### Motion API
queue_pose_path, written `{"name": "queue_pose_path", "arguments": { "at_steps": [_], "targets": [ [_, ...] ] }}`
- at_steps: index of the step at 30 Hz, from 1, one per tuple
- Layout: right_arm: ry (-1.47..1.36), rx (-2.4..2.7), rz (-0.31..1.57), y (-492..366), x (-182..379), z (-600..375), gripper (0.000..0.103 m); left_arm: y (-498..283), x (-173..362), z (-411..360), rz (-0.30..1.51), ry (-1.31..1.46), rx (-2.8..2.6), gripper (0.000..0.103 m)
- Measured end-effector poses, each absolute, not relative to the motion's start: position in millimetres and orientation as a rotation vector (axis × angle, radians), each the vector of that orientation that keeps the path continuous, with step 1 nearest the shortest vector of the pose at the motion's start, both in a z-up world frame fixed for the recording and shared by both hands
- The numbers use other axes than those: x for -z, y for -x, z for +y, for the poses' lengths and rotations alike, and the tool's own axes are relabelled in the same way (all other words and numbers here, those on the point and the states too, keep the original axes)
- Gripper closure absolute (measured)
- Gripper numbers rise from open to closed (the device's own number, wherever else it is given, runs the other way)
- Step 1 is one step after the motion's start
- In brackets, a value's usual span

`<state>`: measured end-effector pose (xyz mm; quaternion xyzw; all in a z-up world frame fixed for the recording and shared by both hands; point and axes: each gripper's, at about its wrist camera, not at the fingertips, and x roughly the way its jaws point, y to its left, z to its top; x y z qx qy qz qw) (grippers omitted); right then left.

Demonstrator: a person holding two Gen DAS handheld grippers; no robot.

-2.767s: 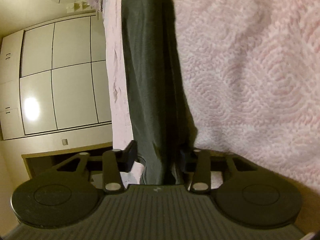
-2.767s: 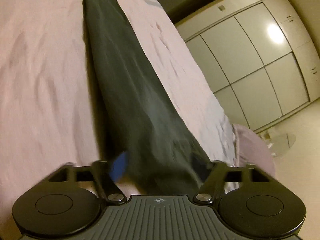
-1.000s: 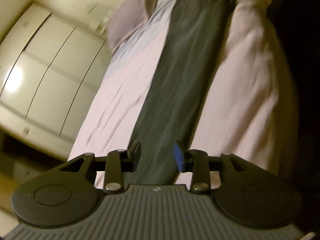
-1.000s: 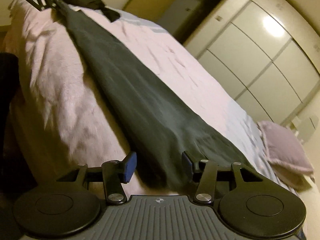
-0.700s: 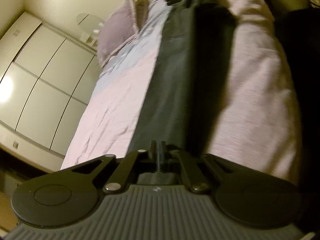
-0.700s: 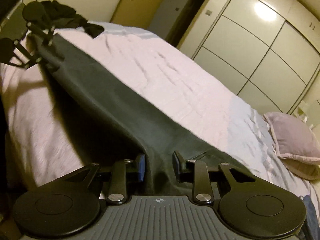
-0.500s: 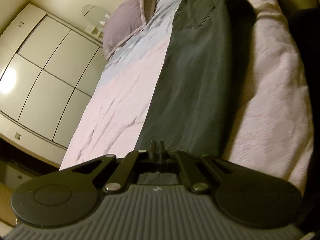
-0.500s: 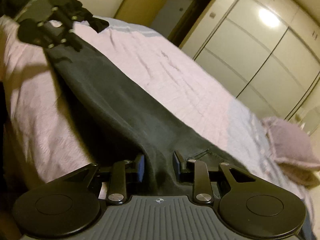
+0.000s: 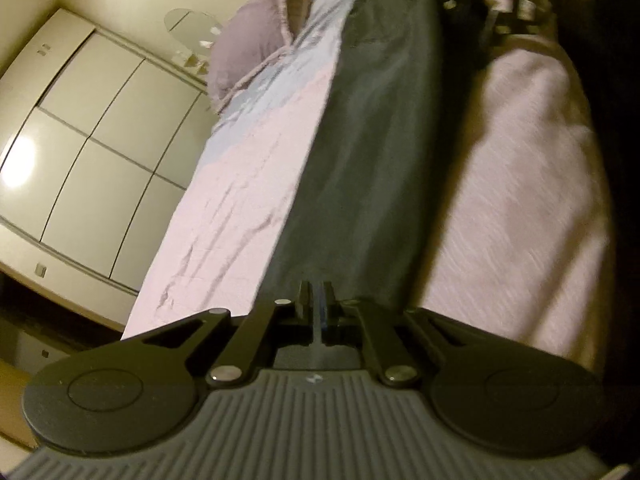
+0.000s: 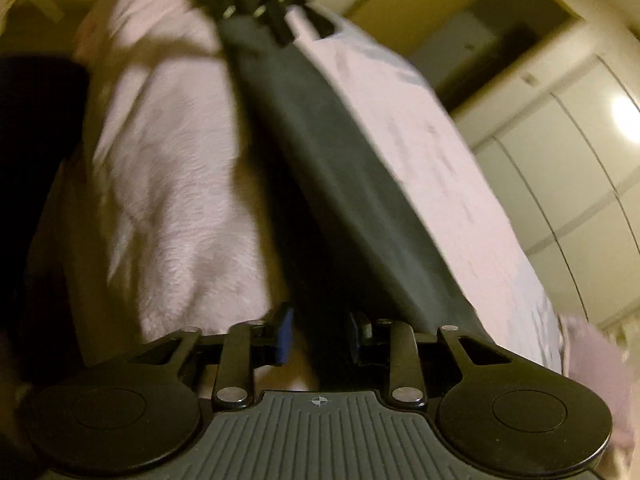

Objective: Fold clothes

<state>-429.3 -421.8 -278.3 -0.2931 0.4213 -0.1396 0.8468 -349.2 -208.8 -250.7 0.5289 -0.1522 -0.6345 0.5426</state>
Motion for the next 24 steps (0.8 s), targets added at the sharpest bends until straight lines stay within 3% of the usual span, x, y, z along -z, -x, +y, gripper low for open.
{"name": "queue_pose_path", "arguments": {
  "at_steps": [1, 4, 15, 24],
  "targets": [
    [0.602, 0.285, 0.893, 426.6, 274.7, -425.6, 0.099, 347.9, 253.1, -204.7, -0.370, -1.271, 1.501, 0.097],
    [0.478, 0.339, 0.828, 433.3, 239.1, -447.2, 0.102, 343.1, 259.8, -200.0, -0.369, -1.289, 1.488, 0.097],
    [0.428, 0.316, 0.874, 455.1, 250.4, -427.3, 0.102, 327.7, 287.8, -197.9, -0.375, -1.360, 1.382, 0.097],
    [0.390, 0.440, 0.696, 447.5, 228.5, -426.8, 0.101, 256.1, 285.6, -174.8, -0.249, -1.344, 1.175, 0.090]
  ]
}}
